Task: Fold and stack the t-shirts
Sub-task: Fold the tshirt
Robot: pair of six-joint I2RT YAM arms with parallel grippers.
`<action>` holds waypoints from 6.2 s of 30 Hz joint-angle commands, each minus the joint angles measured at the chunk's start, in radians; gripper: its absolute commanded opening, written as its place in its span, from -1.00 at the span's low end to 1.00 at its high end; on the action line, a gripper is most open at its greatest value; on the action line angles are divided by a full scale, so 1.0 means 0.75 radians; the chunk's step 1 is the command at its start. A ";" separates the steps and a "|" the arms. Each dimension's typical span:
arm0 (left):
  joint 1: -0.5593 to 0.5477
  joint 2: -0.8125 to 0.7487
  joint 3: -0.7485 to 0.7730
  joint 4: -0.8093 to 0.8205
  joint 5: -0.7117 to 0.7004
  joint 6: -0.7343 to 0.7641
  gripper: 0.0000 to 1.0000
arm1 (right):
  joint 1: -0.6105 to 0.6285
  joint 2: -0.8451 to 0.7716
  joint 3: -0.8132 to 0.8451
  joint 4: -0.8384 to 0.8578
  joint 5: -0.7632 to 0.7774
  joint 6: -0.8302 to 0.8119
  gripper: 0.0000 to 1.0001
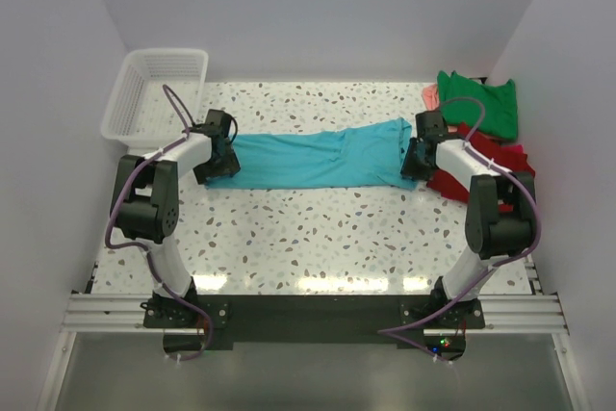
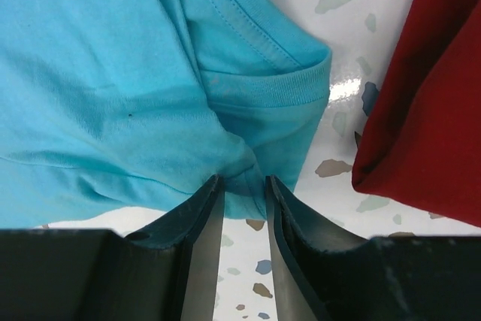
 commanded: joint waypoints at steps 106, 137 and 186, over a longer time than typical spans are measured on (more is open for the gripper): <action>0.004 -0.444 -0.203 0.152 0.315 0.280 0.60 | 0.159 1.136 1.534 -0.142 0.052 -0.094 -0.15; -0.031 -0.110 0.043 0.213 0.221 0.301 0.60 | 0.662 0.500 0.998 0.045 -0.174 -0.227 -0.03; -0.698 -0.386 -0.256 -0.431 0.408 0.295 0.87 | 0.398 0.676 1.180 -0.204 0.182 -0.114 -0.05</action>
